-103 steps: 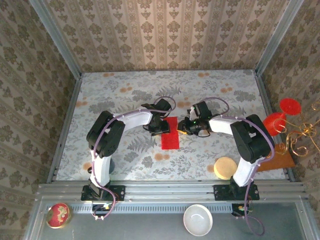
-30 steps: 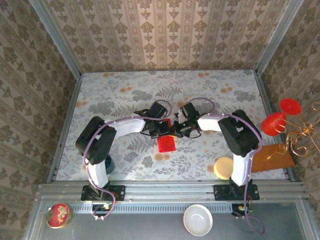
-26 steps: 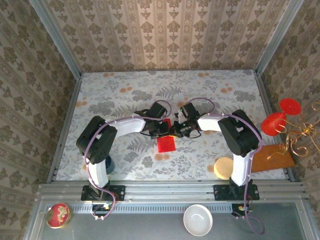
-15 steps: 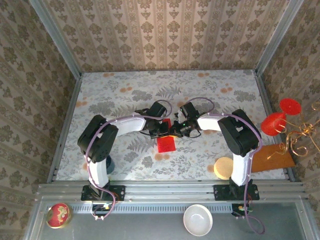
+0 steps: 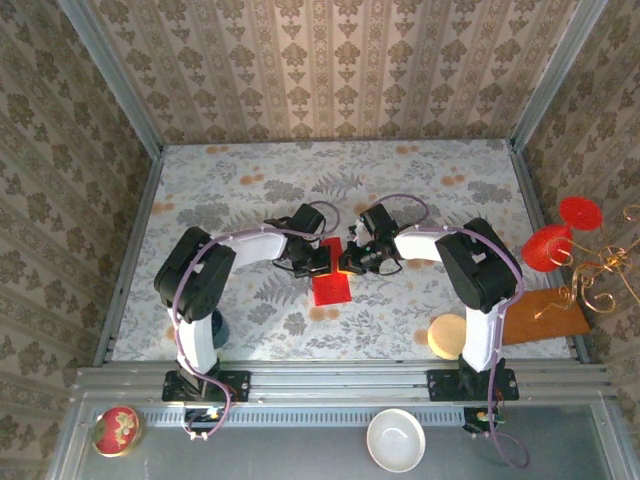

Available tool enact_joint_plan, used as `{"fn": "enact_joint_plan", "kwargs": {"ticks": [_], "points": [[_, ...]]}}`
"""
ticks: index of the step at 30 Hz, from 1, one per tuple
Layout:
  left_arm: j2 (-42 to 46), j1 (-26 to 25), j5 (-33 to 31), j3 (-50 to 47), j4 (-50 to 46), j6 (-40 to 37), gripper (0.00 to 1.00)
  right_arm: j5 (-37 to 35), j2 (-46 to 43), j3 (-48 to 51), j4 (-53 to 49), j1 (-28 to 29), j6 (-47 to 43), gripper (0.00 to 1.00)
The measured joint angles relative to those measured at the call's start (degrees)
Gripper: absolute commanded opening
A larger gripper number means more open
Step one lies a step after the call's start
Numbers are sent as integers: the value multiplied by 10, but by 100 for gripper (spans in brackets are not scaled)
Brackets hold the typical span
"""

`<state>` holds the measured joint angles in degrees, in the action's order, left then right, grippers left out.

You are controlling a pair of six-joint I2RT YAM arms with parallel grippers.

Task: Fold a paper plane with a square sheet of paper (pick it up from the middle)
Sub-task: First fold the square sheet of paper in half at the center of the table.

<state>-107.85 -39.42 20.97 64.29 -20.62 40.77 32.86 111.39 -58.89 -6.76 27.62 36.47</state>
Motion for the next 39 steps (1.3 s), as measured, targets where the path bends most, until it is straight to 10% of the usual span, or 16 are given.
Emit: {"fn": "enact_joint_plan", "kwargs": {"ticks": [20, 39], "points": [[106, 122, 41, -139, 33, -94, 3, 3, 6, -4, -8, -5, -18, 8], [48, 1, 30, -81, 72, -37, 3, 5, 6, 1, -1, -6, -17, 8]]}}
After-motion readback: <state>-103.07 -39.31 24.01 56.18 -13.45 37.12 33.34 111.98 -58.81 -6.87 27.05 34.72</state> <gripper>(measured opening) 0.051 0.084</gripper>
